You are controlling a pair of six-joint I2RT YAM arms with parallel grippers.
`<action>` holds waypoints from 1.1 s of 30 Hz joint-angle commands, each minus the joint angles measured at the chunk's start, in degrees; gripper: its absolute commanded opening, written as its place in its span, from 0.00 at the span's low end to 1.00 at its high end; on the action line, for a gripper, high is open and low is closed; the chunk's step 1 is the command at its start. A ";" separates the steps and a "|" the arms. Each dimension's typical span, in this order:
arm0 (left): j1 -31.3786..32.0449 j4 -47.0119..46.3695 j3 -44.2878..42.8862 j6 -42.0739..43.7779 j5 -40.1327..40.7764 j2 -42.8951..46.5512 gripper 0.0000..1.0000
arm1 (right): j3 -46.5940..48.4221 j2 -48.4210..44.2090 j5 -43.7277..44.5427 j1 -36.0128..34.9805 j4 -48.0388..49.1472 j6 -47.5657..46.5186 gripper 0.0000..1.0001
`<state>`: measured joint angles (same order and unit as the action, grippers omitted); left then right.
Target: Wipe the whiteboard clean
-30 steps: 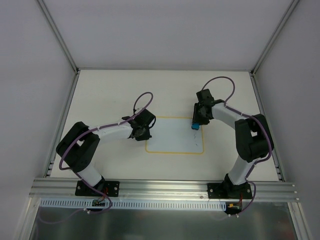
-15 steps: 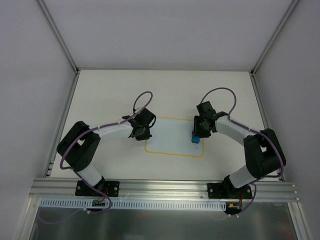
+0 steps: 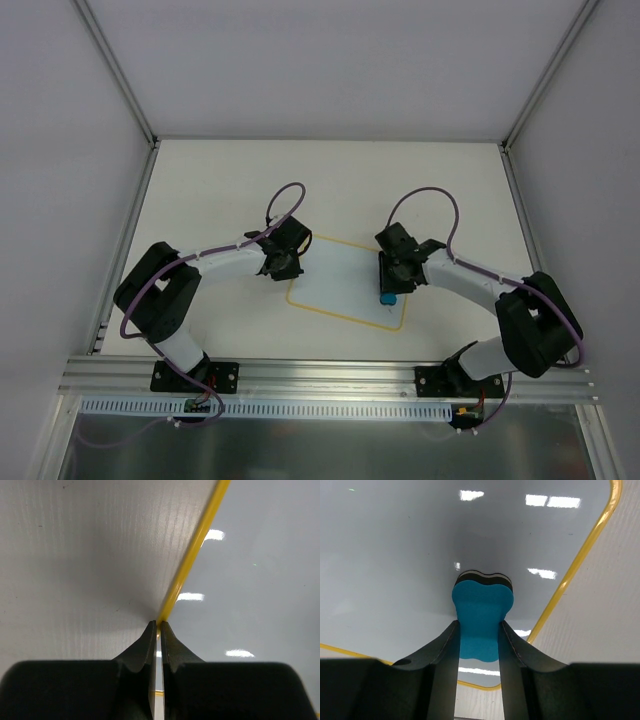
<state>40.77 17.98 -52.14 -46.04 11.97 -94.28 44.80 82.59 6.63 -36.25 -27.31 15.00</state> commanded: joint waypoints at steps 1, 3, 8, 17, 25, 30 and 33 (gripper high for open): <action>-0.70 7.16 3.71 -0.54 -0.01 -4.33 0.00 | -1.47 3.98 -0.66 -1.10 -7.85 0.56 0.00; -0.70 7.07 3.97 -0.72 0.16 -3.81 0.00 | 0.81 5.83 1.88 -0.49 -8.46 0.55 0.00; -1.22 7.07 4.77 -0.98 -0.01 -2.93 0.00 | 4.68 8.46 2.42 6.88 -8.37 -1.37 0.00; -1.40 7.07 4.77 -0.98 -0.01 -2.93 0.00 | 14.26 16.55 -1.01 19.19 -8.64 -6.12 0.00; -1.40 7.07 4.15 -0.63 0.07 -3.19 0.00 | 20.42 20.07 -3.64 18.33 -9.87 -8.50 0.00; -1.40 7.07 3.62 -0.45 -0.10 -3.19 0.00 | 18.06 16.66 -4.17 13.76 -10.31 -8.15 0.00; -1.40 7.07 3.36 -0.54 -0.28 -3.19 0.00 | 14.98 13.84 -3.38 10.69 -10.22 -5.61 0.00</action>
<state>40.38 16.38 -51.18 -47.31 10.72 -93.76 63.20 99.09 3.36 -22.26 -34.39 7.92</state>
